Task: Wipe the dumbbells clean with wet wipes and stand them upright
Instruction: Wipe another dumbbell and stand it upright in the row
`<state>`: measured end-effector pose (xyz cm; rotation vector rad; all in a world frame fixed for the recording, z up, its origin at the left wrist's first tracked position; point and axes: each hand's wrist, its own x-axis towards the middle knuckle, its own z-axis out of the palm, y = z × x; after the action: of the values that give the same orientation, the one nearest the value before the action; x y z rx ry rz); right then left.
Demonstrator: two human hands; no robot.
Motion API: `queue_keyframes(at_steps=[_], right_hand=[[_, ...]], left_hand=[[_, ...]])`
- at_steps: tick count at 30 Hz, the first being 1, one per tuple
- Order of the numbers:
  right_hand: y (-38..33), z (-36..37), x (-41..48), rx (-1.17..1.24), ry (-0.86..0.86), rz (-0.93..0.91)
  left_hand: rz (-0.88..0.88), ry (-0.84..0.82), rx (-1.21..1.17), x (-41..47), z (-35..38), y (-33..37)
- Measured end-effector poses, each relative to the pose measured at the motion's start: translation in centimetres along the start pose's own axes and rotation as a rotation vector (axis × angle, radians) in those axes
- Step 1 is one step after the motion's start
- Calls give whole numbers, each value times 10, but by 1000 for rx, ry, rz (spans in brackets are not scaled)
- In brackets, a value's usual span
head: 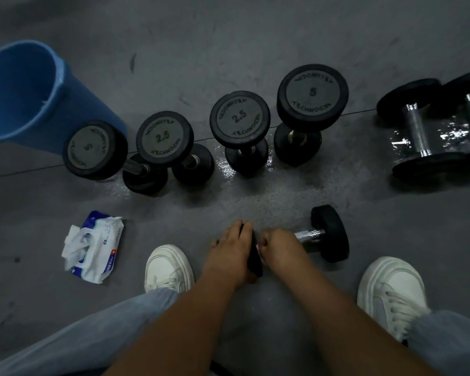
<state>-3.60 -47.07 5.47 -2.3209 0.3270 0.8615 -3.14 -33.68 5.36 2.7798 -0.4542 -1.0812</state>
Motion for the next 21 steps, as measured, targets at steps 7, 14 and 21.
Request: queue_keyframes(at_steps=[7,14,21], right_hand=[[-1,5,-1,-27,74,257],[12,11,-4,479,241,-30],[5,13,-4,411,147,202]], left_hand=[[7,-3,6,-1,-2,1],[11,-22,0,0,-4,1],[13,-14,-17,-3,-8,4]])
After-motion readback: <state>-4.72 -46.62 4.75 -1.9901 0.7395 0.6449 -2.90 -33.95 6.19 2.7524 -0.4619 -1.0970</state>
